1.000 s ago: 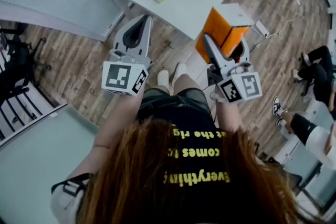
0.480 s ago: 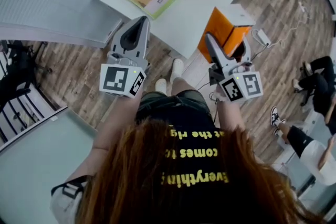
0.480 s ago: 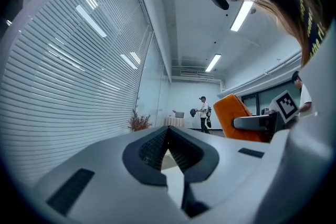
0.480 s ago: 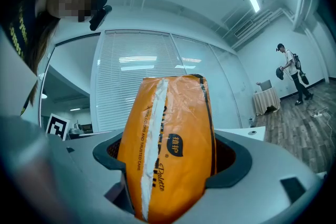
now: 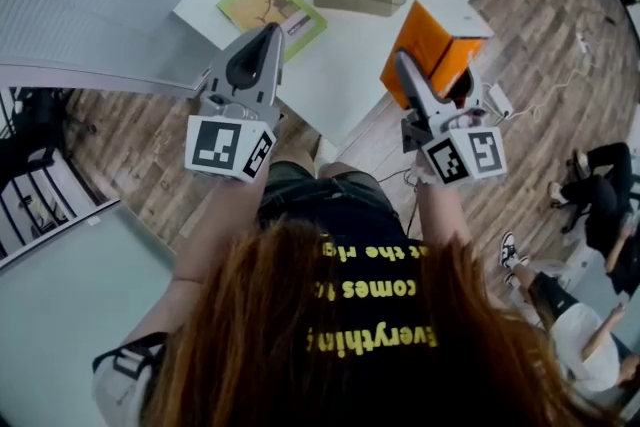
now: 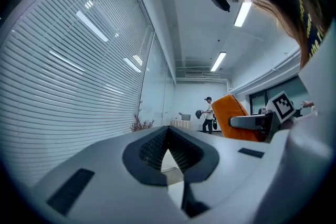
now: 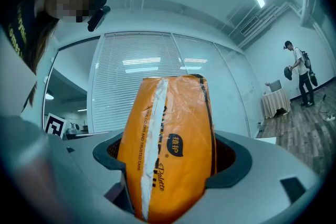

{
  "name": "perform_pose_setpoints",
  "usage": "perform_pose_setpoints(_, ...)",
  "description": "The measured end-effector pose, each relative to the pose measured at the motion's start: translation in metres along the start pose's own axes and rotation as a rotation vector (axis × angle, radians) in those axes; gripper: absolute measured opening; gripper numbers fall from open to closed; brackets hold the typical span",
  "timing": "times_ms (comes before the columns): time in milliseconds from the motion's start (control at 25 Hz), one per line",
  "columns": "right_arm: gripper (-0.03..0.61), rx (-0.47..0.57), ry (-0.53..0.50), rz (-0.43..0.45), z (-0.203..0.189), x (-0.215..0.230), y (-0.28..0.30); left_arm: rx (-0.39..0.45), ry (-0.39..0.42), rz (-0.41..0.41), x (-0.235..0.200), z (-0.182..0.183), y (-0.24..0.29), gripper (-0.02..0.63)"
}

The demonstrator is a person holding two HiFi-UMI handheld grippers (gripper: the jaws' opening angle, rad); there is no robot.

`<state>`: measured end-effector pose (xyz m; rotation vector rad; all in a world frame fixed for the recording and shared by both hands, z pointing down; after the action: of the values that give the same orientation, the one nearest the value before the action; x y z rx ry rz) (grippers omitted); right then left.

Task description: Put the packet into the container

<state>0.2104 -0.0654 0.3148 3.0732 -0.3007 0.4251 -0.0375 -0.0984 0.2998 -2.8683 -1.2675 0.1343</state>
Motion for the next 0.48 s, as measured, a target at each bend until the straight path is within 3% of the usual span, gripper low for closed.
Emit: perform_pose_setpoints(480,0.411,0.004,0.020,-0.024,0.001,0.014,0.030,-0.022,-0.004,-0.020,-0.025,-0.002,0.032,0.002)
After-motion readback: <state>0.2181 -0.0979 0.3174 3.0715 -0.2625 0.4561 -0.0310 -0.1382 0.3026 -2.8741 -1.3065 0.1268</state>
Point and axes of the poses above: the fingertips, and each gripper's own axes: y forward along the fingers, x to its right, z out of its top, the point moved 5 cm from there along -y, backward along the fingers, and after that the axes turned 11 degrees about -z, right-handed, at the moved point
